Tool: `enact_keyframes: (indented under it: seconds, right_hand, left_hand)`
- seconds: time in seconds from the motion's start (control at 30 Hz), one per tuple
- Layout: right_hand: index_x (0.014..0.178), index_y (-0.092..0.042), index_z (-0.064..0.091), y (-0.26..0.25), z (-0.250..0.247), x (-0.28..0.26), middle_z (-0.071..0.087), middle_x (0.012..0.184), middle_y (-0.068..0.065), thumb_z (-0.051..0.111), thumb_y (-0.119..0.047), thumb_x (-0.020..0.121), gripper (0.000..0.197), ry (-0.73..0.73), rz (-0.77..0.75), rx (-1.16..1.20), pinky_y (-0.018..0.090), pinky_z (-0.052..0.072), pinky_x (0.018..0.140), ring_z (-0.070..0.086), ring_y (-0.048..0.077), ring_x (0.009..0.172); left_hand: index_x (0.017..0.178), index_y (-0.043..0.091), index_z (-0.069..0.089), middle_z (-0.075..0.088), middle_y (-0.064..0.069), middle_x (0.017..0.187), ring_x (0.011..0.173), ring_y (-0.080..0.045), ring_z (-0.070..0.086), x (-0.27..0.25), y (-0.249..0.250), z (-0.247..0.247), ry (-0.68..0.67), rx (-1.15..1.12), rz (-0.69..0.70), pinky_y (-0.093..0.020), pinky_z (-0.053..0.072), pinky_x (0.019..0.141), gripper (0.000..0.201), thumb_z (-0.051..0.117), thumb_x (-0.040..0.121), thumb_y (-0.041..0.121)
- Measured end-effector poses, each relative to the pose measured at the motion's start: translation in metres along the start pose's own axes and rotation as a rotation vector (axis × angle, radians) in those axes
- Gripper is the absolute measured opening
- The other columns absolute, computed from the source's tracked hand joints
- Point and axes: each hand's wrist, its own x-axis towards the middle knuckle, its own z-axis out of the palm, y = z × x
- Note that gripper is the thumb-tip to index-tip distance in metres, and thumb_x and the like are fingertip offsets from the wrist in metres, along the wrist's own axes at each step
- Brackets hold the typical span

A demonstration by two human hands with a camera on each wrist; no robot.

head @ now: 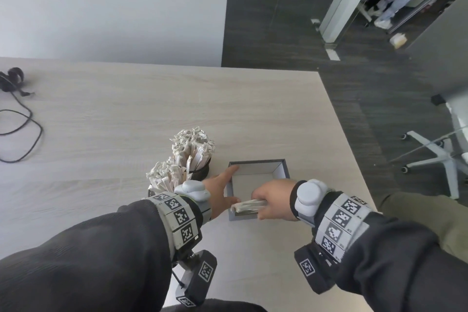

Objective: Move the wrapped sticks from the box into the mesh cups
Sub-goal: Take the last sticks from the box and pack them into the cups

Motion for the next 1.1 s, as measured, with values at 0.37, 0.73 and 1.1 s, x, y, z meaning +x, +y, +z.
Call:
enact_keyframes:
  seconds: [0.37,0.73,1.1]
  right_hand:
    - [0.084,-0.031,0.056,0.024,-0.004,-0.027,0.061,0.071,-0.005,0.059,-0.049,0.089,0.019,0.452,0.054,0.513,0.037,0.052,0.065,0.061,0.019,0.064]
    - [0.062,-0.004,0.059,-0.069,-0.019,-0.006,0.047,0.057,0.018,0.046,-0.03,0.082,0.035,0.837,-0.153,1.097,0.021,0.041,0.054,0.051,0.014,0.052]
    - [0.081,-0.028,0.072,-0.139,-0.003,0.055,0.065,0.054,-0.012,0.055,-0.06,0.089,0.038,0.687,-0.022,0.874,0.027,0.054,0.065,0.061,0.003,0.05]
  left_hand:
    - [0.129,0.039,0.053,0.066,0.016,0.112,0.093,-0.016,0.069,-0.047,-0.008,-0.051,0.085,-0.392,0.029,-0.039,0.061,0.076,0.032,0.051,0.097,0.035]
    - [0.086,0.039,0.068,0.072,0.012,0.083,0.076,-0.016,0.066,-0.103,-0.109,-0.095,0.418,-0.571,-0.211,-0.03,0.048,0.06,0.022,0.057,0.085,0.02]
    - [0.145,0.034,0.037,0.047,0.01,0.129,0.107,-0.009,0.055,-0.083,-0.149,-0.055,0.107,-0.337,-0.098,-0.014,0.041,0.077,0.093,0.067,0.058,0.049]
